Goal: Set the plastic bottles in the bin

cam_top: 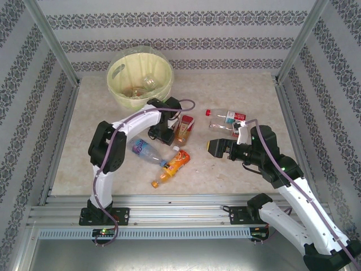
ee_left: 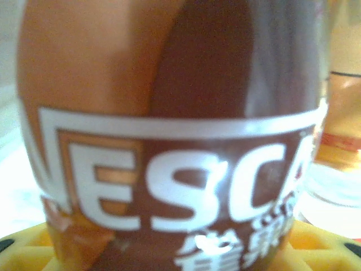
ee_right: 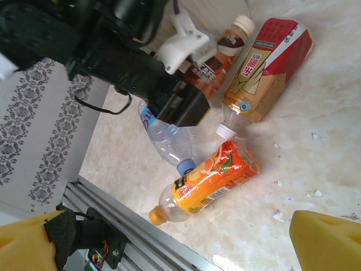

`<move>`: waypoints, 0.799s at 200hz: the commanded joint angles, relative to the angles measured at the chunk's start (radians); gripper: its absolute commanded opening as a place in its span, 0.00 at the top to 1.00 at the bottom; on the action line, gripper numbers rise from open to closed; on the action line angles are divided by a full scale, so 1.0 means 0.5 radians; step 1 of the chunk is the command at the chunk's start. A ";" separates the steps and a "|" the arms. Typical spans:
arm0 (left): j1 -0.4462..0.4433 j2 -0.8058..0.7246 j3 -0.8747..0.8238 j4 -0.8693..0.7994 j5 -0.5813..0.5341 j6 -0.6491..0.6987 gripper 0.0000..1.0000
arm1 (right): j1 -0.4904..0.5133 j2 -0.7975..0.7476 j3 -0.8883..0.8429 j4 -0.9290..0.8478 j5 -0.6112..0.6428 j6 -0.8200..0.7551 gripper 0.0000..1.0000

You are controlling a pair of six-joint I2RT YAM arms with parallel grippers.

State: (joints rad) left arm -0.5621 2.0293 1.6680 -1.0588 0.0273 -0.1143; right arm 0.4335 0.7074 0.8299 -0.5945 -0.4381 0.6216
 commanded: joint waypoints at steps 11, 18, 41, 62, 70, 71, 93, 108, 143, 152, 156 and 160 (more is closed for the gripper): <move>-0.041 -0.202 0.040 0.045 0.057 -0.041 0.48 | -0.017 0.007 0.004 0.044 -0.047 -0.013 0.02; -0.052 -0.230 0.055 0.050 0.059 -0.041 0.48 | -0.017 0.008 0.010 0.045 -0.050 -0.013 0.02; -0.078 -0.317 0.134 0.055 0.145 -0.047 0.47 | -0.017 0.008 0.021 0.048 -0.052 -0.012 0.02; -0.094 -0.378 0.268 0.017 0.217 -0.064 0.47 | -0.015 0.006 0.025 0.049 -0.049 -0.006 0.02; -0.097 -0.396 0.325 -0.002 0.244 -0.070 0.47 | -0.016 0.007 0.023 0.055 -0.053 -0.001 0.02; -0.097 -0.397 0.332 -0.005 0.248 -0.071 0.47 | -0.016 0.006 0.022 0.058 -0.053 -0.002 0.02; -0.097 -0.445 0.448 -0.023 0.330 -0.081 0.46 | -0.016 0.013 0.027 0.071 -0.056 0.011 0.02; -0.097 -0.489 0.489 -0.002 0.409 -0.080 0.46 | -0.017 0.017 0.031 0.078 -0.056 0.016 0.02; -0.094 -0.569 0.603 0.052 0.508 -0.087 0.46 | -0.014 0.041 0.047 0.096 -0.065 0.030 0.02; -0.091 -0.562 0.671 0.023 0.507 -0.085 0.46 | -0.013 0.046 0.054 0.099 -0.066 0.033 0.03; -0.091 -0.556 0.702 0.007 0.502 -0.084 0.46 | -0.012 0.046 0.057 0.100 -0.066 0.033 0.03; -0.088 -0.548 0.736 -0.008 0.499 -0.084 0.46 | -0.014 0.048 0.058 0.104 -0.064 0.035 0.03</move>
State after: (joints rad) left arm -0.6029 1.7660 1.9499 -1.0512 0.2474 -0.1406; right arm 0.4335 0.7280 0.8310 -0.5728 -0.4538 0.6266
